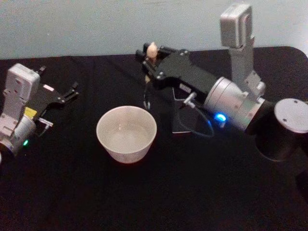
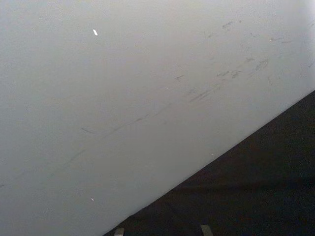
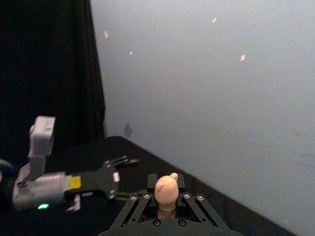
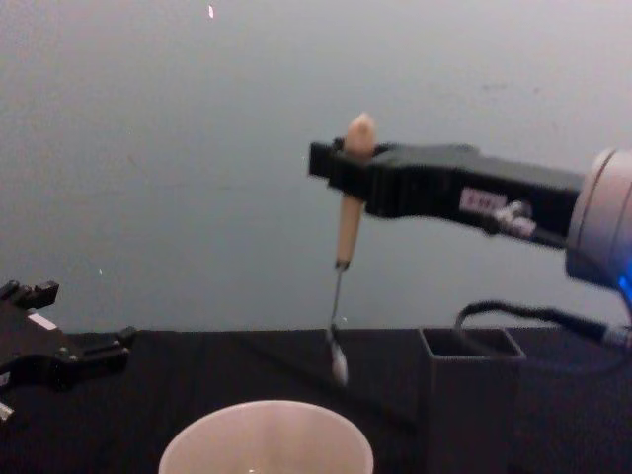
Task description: Pick up the stirring spoon with one hand, stir inside the cup, then place it back in its original position.
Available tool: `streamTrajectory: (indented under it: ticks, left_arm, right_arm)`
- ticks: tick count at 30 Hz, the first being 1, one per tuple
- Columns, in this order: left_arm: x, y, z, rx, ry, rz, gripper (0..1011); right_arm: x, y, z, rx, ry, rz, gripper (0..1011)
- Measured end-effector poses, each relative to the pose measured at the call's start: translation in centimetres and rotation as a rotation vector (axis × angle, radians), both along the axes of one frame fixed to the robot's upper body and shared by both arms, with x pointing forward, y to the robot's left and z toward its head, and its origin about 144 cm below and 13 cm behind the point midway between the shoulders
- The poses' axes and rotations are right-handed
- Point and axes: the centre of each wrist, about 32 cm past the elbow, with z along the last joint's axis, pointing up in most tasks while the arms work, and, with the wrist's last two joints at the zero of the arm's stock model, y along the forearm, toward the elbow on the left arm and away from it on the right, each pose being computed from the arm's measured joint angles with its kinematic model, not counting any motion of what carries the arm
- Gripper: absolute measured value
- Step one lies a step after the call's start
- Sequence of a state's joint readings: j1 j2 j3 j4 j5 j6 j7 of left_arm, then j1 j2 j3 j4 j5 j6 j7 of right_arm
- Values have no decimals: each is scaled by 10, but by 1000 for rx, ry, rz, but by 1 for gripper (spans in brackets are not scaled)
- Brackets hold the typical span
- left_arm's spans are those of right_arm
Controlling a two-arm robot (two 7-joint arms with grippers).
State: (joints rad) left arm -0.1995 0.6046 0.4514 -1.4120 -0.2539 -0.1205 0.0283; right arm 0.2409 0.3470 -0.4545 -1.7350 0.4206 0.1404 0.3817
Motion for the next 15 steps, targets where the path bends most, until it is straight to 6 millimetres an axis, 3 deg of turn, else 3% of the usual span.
streamTrajectory:
  ticks: [15]
  left_arm:
    - [0, 0, 0, 0, 0, 0, 1001]
  right_arm:
    - [-7, 15, -38, -42, 30, 92, 197]
